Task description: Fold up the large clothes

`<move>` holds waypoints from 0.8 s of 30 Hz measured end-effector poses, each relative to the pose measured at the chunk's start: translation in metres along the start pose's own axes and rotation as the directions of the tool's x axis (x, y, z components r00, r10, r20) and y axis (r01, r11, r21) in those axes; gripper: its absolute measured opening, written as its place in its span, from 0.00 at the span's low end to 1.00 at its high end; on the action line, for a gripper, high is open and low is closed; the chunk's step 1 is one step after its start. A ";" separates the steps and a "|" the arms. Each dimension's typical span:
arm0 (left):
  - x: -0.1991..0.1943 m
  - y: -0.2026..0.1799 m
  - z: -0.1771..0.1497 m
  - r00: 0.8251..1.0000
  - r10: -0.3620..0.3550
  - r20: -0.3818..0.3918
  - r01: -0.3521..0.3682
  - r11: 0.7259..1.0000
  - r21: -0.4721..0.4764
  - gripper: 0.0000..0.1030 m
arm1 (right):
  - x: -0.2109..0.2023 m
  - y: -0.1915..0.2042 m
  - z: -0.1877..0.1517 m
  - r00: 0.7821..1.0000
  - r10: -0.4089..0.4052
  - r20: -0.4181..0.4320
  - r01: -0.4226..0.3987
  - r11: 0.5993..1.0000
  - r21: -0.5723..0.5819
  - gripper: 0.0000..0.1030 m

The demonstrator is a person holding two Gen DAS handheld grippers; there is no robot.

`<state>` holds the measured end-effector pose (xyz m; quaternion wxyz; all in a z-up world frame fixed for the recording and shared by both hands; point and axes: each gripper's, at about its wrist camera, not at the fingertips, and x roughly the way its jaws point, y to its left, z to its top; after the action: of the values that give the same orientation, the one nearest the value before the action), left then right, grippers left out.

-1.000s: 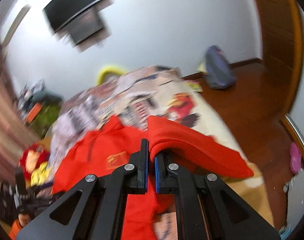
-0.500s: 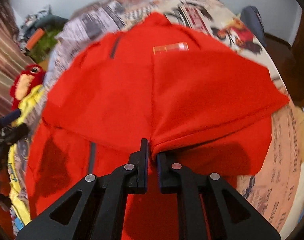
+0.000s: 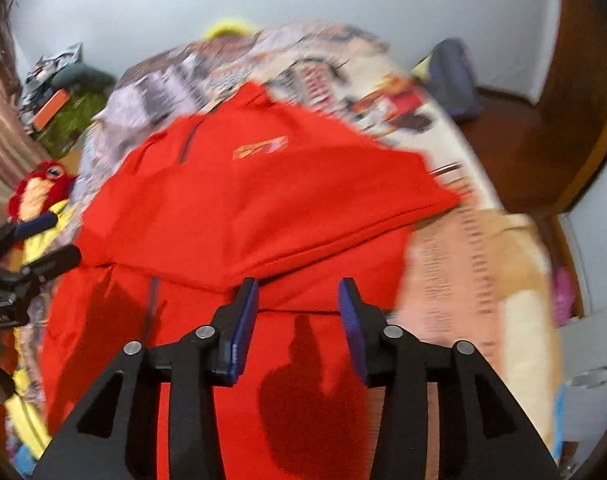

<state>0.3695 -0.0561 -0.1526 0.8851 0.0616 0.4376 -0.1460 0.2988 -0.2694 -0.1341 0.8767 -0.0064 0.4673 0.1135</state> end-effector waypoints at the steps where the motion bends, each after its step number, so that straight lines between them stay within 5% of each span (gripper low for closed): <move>1: 0.004 -0.012 0.008 1.000 -0.019 0.004 0.019 0.999 0.026 0.93 | -0.004 -0.009 -0.001 1.000 -0.014 0.014 0.014 1.000 0.009 0.40; 8: 0.067 -0.093 0.044 0.993 -0.079 -0.088 0.094 0.978 0.188 0.91 | -0.006 -0.065 -0.009 0.999 -0.043 0.021 0.040 0.990 0.133 0.40; 13: 0.115 -0.134 0.046 0.982 -0.078 -0.170 0.123 0.954 0.273 0.73 | 0.006 -0.090 -0.017 0.998 -0.057 -0.002 0.057 0.982 0.178 0.40; 18: 0.160 -0.153 0.048 0.975 -0.046 -0.218 0.114 0.945 0.307 0.68 | 0.017 -0.104 -0.020 0.998 -0.057 -0.024 0.060 0.981 0.184 0.40; 21: 0.175 -0.149 0.051 0.980 -0.028 -0.198 0.088 0.950 0.300 0.55 | 0.024 -0.104 -0.016 0.998 -0.049 -0.035 0.054 0.983 0.176 0.40; 24: 0.179 -0.136 0.056 0.984 -0.030 -0.175 0.074 0.966 0.249 0.23 | 0.028 -0.101 -0.011 0.999 -0.043 -0.030 0.047 0.987 0.152 0.40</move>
<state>0.4724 -0.2348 -0.2576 0.8251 0.1753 0.4906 -0.2184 0.3251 -0.3638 -0.1728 0.8707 0.0489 0.4860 0.0574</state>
